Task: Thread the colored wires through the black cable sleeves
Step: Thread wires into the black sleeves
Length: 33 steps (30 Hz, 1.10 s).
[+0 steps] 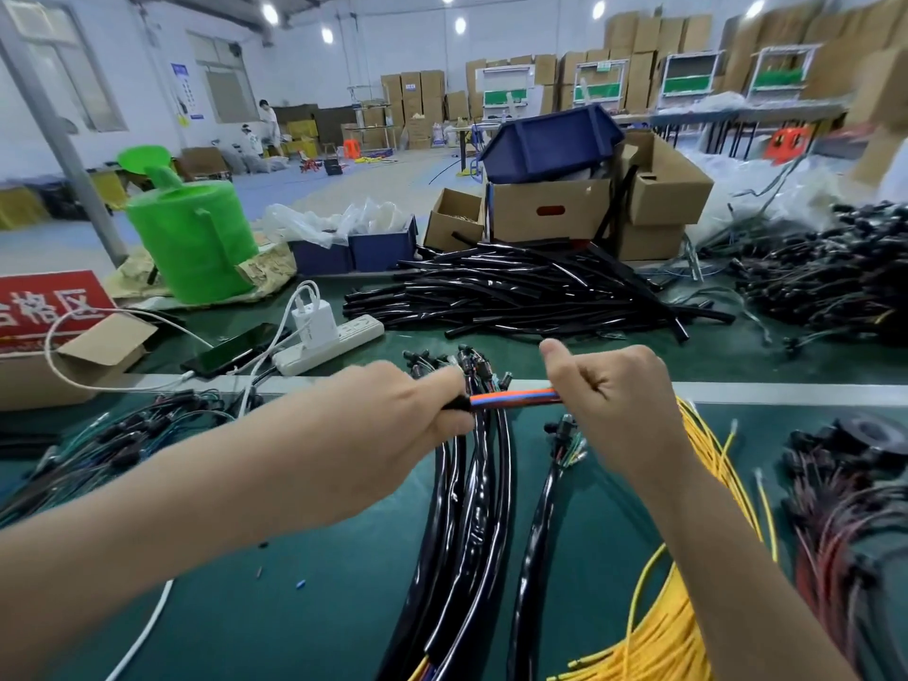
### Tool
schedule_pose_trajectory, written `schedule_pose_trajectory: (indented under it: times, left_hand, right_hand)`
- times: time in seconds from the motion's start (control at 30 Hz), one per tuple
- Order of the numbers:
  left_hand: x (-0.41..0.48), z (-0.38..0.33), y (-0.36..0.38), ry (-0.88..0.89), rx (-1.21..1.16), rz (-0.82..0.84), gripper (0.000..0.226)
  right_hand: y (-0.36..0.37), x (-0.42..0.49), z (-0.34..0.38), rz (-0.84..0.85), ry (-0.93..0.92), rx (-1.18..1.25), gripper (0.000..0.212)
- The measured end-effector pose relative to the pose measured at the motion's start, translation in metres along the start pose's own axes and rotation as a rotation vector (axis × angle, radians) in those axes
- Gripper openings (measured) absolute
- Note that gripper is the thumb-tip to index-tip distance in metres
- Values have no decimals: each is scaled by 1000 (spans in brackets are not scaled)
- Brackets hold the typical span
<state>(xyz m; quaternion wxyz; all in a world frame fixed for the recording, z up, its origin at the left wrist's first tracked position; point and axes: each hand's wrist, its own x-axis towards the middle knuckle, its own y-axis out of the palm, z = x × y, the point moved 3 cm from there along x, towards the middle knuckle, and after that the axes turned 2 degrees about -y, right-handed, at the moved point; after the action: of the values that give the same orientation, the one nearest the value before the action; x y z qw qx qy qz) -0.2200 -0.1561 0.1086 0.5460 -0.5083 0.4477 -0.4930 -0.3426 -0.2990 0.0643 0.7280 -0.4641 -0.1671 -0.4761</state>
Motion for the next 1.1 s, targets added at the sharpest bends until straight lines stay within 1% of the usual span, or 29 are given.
schedule_pose_trajectory:
  times: [0.07,0.1,0.17,0.2,0.27,0.3,0.37,0.4,0.43,0.5,0.53,0.63,0.7,0.8,0.83,1.03,1.1]
  left_hand:
    - [3,-5,8,42,25,27,23]
    - [6,-8,11,62,5,10,23]
    - [11,-12,14,114,-91,-91,28]
    - [13,-13,14,129,-128,-126,34]
    - [13,-14,14,117,-183,-105,41]
    - [13,-13,13,110,-191,-104,44]
    - [13,-9,10,97,-183,-165,50]
    - [13,-6,8,77,-182,-186,49]
    - [13,-3,7,53,-189,-194,43]
    - [13,3,9,8,-213,-176,30]
    - [12,5,11,-8,-212,-167,28]
    - [14,6,16,-34,-206,-143,23]
    - [15,6,21,-53,-230,-104,24]
    - [18,4,33,-58,-242,30,26]
    - [18,3,36,-51,-248,52,26]
    - [20,-5,35,9,-388,58,24]
    - [19,-6,33,23,-368,58,20]
  right_hand:
    - [1,1,16,63,-73,-88,58]
    - [4,0,25,91,-104,-113,58]
    - [11,-1,38,140,-128,-124,58]
    - [13,-2,42,163,-110,-90,60]
    - [14,-3,44,208,-52,35,66]
    - [11,-3,45,216,-32,65,66]
    - [8,0,44,231,-10,41,61]
    - [8,2,41,250,0,15,61]
    - [8,3,38,272,12,-10,65]
    - [6,2,27,317,52,-101,76]
    - [5,2,22,336,81,-156,77]
    - [-3,1,11,352,172,-216,72]
    - [-3,4,9,374,177,-255,65]
    - [3,3,13,419,143,-311,38]
    - [5,3,16,428,123,-313,32]
    - [14,-1,42,474,-18,-262,31]
    - [17,-4,49,490,-34,-203,41]
